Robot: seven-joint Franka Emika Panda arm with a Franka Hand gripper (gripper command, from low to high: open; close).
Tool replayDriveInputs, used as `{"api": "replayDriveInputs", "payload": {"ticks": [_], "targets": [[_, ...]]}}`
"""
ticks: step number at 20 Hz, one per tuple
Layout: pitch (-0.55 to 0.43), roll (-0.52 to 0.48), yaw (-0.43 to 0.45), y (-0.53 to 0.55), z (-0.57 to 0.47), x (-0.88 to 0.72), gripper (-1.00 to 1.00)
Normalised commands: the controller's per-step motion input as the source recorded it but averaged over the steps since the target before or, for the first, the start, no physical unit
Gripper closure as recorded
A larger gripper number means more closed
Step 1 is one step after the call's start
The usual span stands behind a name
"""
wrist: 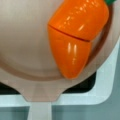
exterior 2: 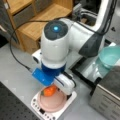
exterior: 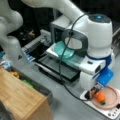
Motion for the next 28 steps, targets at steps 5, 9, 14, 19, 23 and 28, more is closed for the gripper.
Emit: {"api": "replayDriveInputs", "payload": {"ticks": [5,9,14,19,23,28], "targets": [[-0.043,-0.035,0.038,-0.09,-0.09,0.09,-1.00],[-0.035,-0.037,0.041,-0.09,-0.06,0.08,-1.00],[-0.040,-0.044,0.050,-0.09,-0.09,0.08,-1.00],[-0.056,-0.047,0.055,-0.09,-0.11,0.08,-1.00],[-0.069,-0.049,0.058,-0.09,-0.12,0.08,-1.00],[-0.073,-0.056,0.067,-0.09,-0.11,0.06,-1.00]]}}
